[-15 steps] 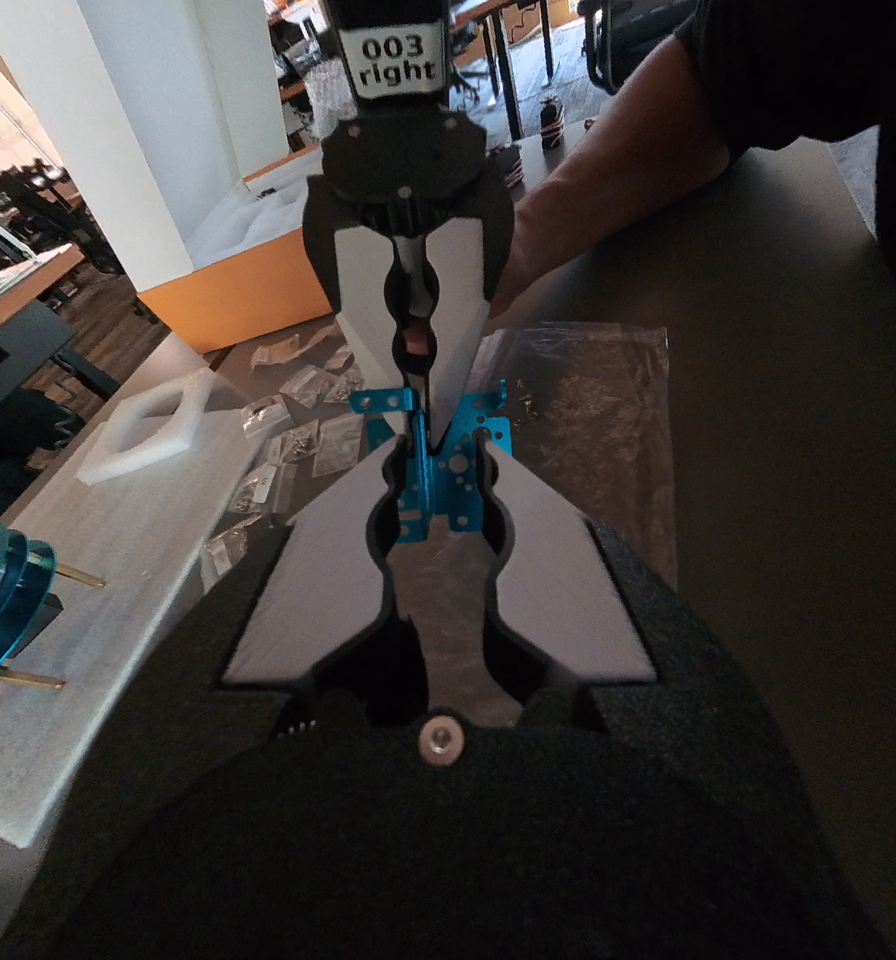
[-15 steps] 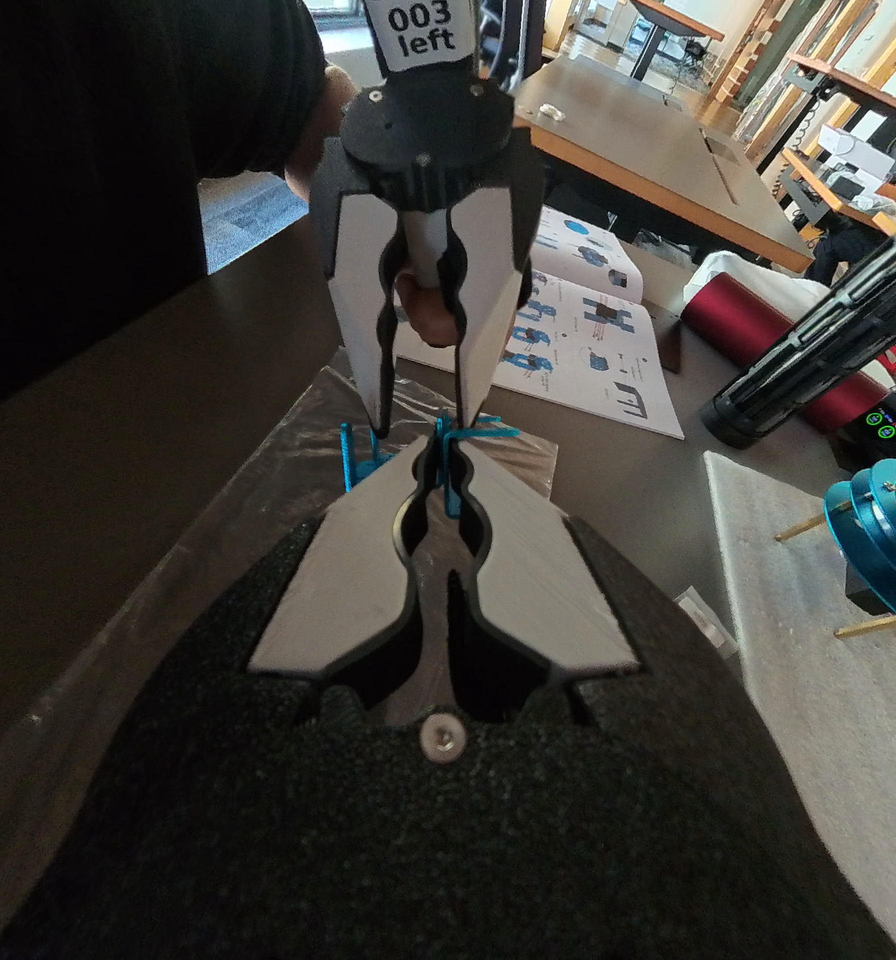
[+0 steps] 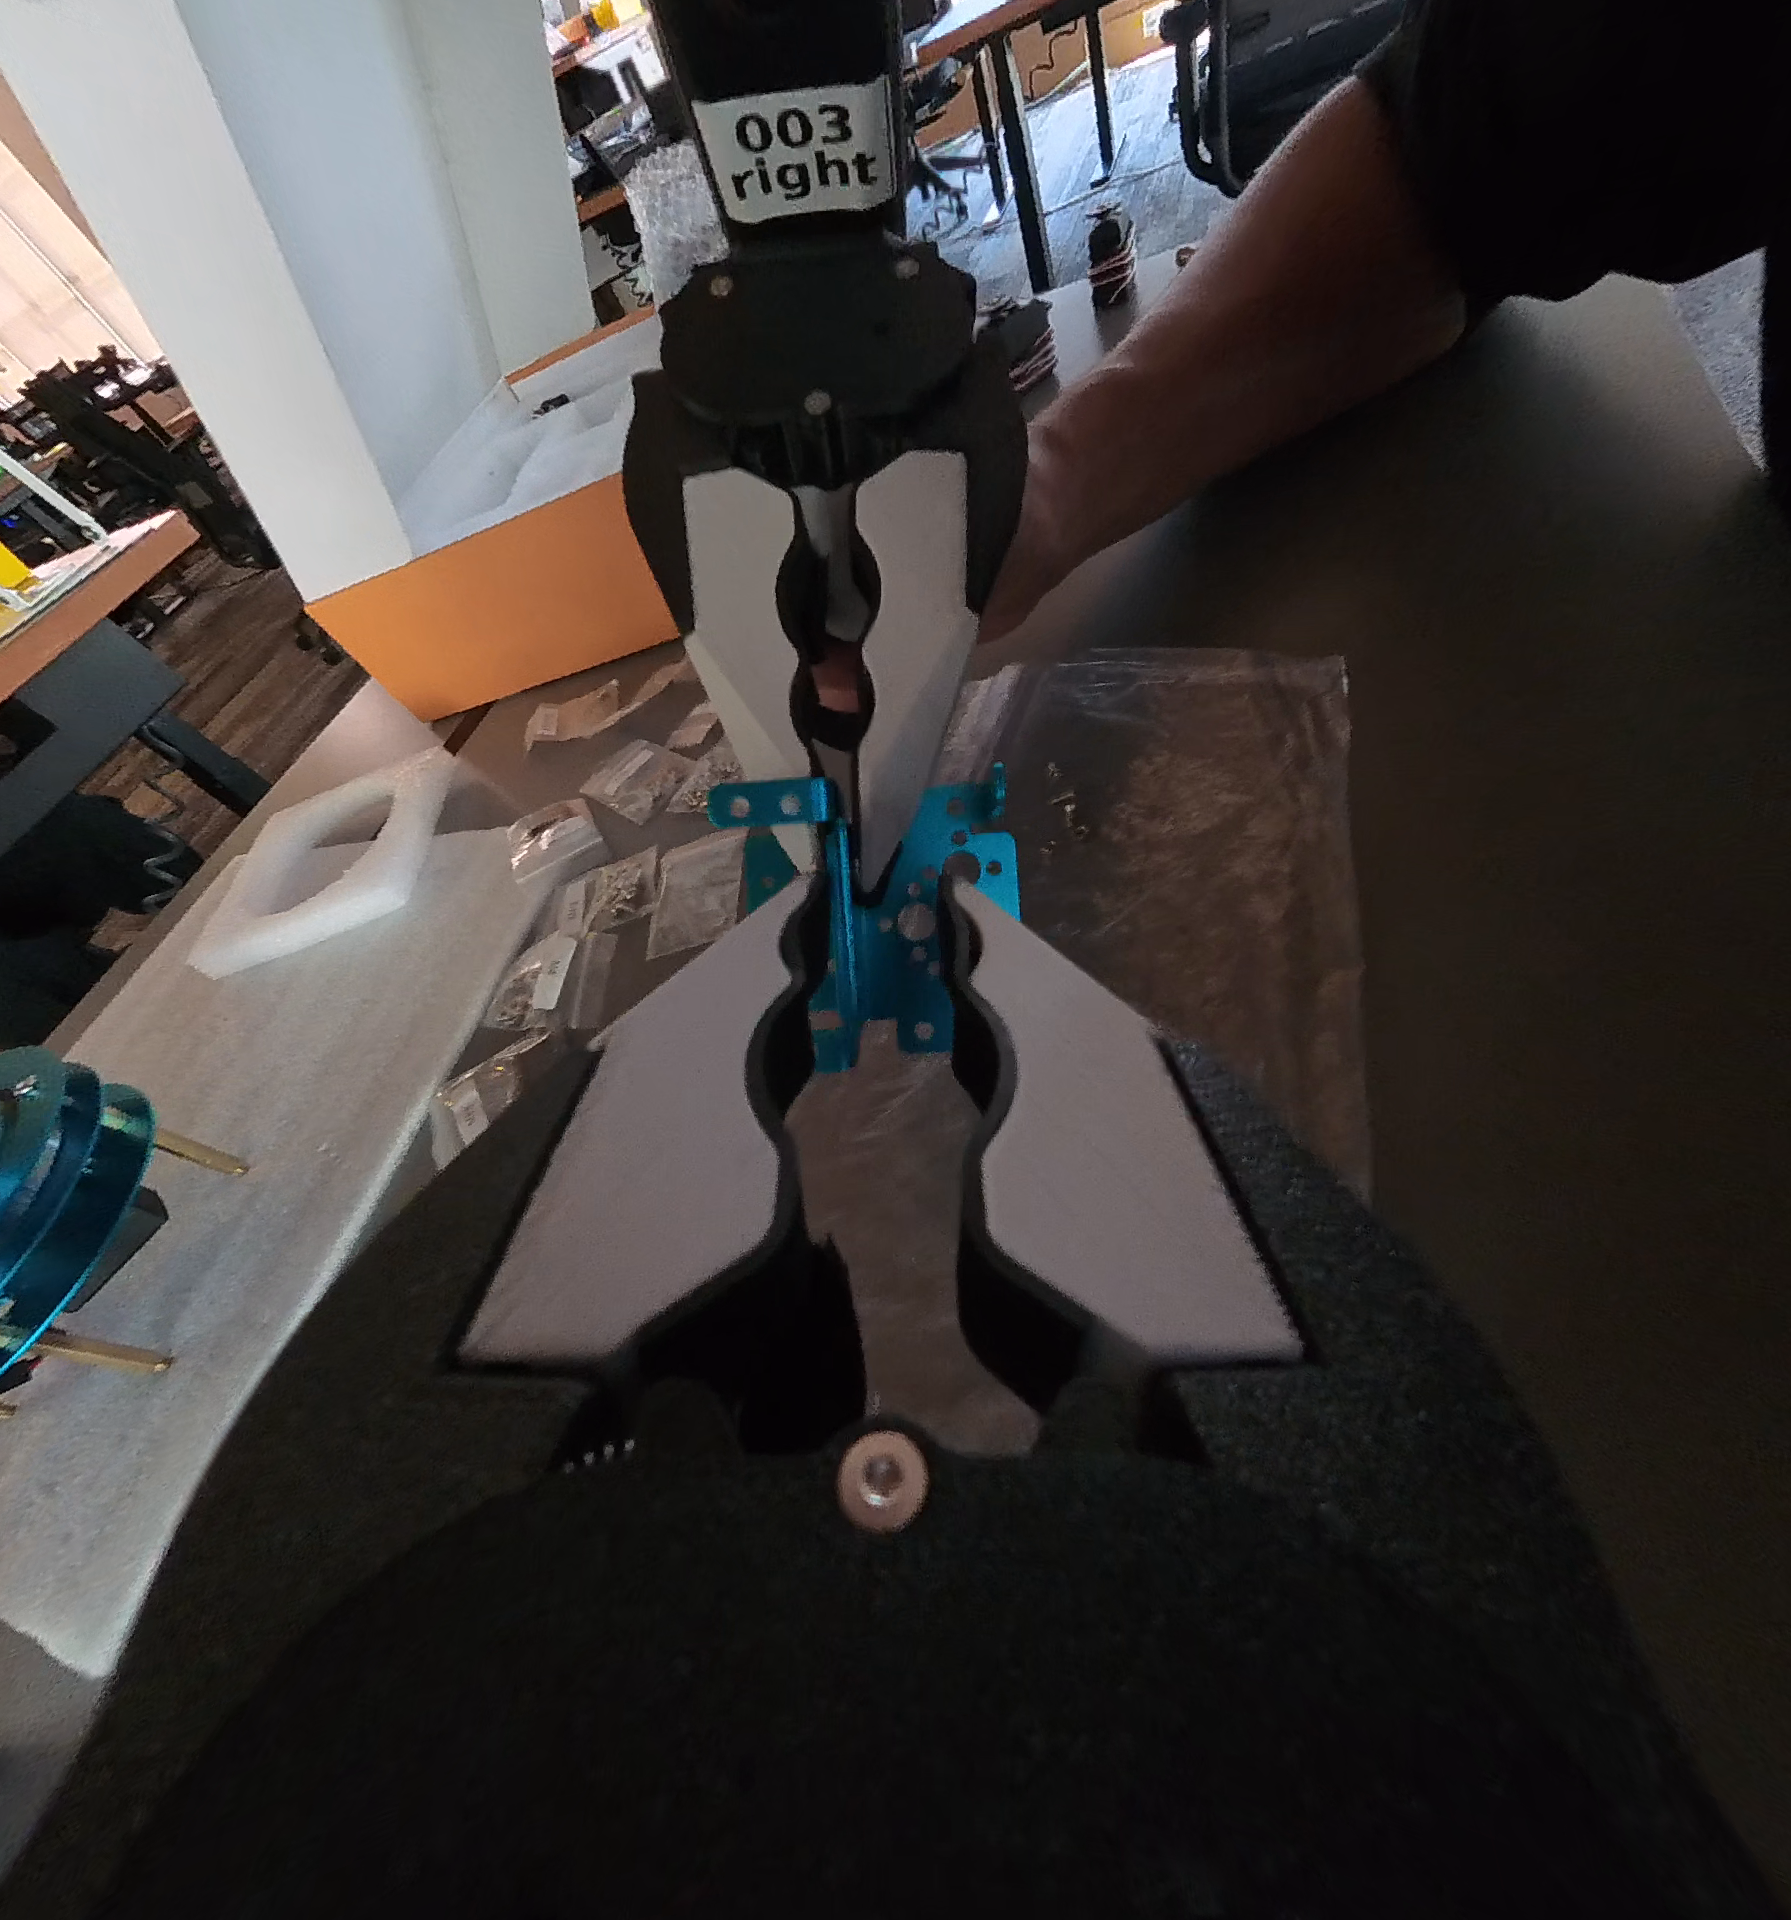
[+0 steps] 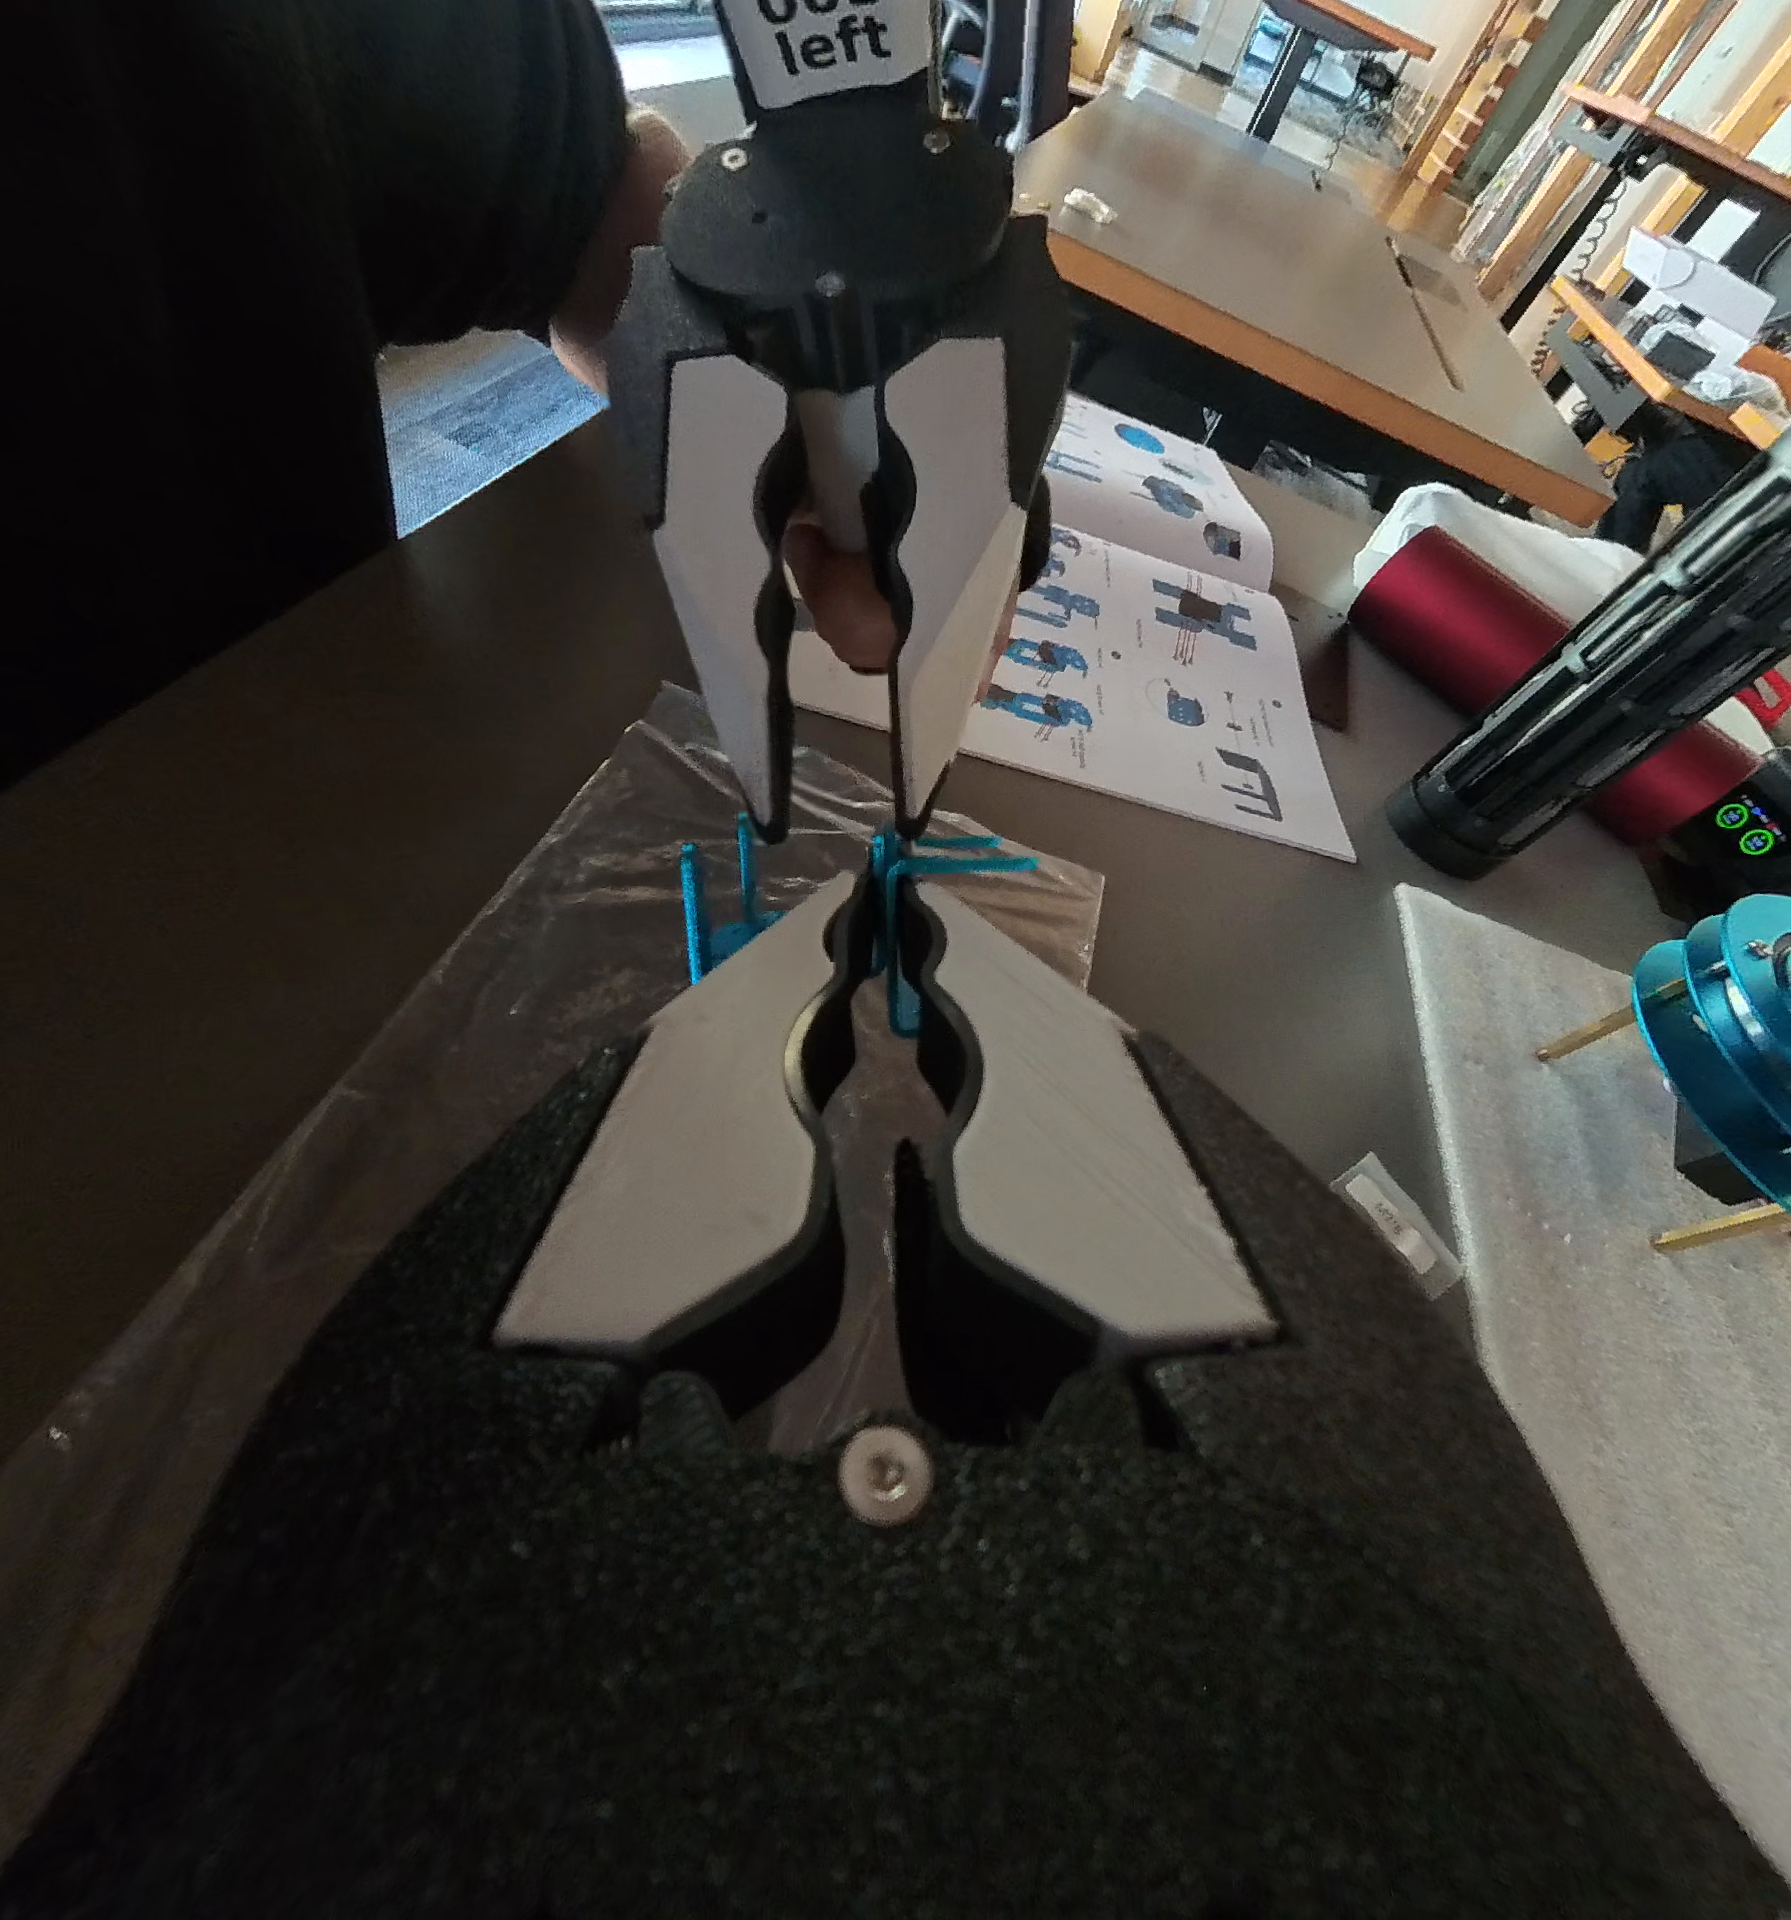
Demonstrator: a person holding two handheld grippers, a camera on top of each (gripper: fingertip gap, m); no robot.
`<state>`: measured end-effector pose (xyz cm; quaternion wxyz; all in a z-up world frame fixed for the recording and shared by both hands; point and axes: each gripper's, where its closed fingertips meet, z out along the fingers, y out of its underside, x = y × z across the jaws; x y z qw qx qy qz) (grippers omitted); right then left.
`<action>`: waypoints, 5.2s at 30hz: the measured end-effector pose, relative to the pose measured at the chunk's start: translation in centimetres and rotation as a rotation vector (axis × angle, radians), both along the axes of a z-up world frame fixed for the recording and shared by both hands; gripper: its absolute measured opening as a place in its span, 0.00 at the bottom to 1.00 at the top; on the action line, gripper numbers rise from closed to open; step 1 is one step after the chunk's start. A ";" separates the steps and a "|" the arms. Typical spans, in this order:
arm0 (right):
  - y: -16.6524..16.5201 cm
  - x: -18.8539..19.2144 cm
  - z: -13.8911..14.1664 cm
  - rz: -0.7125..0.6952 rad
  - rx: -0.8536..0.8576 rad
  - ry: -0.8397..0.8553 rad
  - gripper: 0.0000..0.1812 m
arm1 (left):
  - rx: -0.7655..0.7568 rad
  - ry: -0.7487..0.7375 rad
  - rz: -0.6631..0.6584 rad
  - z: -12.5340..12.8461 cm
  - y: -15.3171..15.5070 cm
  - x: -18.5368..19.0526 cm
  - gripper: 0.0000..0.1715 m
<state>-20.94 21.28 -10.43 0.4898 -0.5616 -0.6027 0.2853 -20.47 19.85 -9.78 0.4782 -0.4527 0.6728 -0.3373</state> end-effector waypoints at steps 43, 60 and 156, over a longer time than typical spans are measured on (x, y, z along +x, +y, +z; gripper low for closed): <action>-0.2 -0.3 0.7 0.001 0.007 0.047 0.01 | 0.069 0.039 0.037 -1.1 1.2 0.0 0.02; -1.0 -0.7 0.3 0.050 -0.089 0.122 0.11 | -0.103 0.119 0.012 -1.4 1.1 -0.4 0.02; -3.0 -0.5 1.2 0.275 -0.903 0.202 0.40 | 0.055 0.192 0.018 -2.9 1.4 -0.7 0.02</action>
